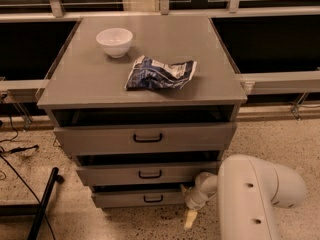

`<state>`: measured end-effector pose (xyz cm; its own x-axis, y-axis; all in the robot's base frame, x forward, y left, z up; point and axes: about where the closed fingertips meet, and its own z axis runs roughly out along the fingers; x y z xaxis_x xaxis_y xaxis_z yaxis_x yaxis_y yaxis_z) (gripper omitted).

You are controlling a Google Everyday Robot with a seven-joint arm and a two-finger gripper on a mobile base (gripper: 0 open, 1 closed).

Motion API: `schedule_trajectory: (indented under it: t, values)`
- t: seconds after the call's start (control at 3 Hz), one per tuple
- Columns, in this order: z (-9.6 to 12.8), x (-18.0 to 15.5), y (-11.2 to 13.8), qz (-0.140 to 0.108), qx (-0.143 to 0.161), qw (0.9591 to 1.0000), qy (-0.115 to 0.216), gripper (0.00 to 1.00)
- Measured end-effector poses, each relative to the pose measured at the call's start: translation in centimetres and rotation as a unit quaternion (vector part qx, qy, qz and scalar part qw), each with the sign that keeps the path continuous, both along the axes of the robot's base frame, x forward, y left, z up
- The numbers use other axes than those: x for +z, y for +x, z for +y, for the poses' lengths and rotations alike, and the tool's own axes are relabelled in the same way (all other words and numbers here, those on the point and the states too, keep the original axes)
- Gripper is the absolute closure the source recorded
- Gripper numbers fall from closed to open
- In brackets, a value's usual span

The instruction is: Open bottom drawer

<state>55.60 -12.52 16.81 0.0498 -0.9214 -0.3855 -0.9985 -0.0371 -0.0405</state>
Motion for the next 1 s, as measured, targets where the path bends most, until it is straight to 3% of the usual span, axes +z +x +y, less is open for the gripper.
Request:
schedule_trajectory:
  t: [0.67, 1.0]
  values:
    - [-0.2, 0.4, -0.6, 0.014, -0.005, 0.9999, 0.000, 0.00]
    - [-1.3, 0.8, -2.4, 0.026, -0.018, 0.9995, 0.003, 0.00]
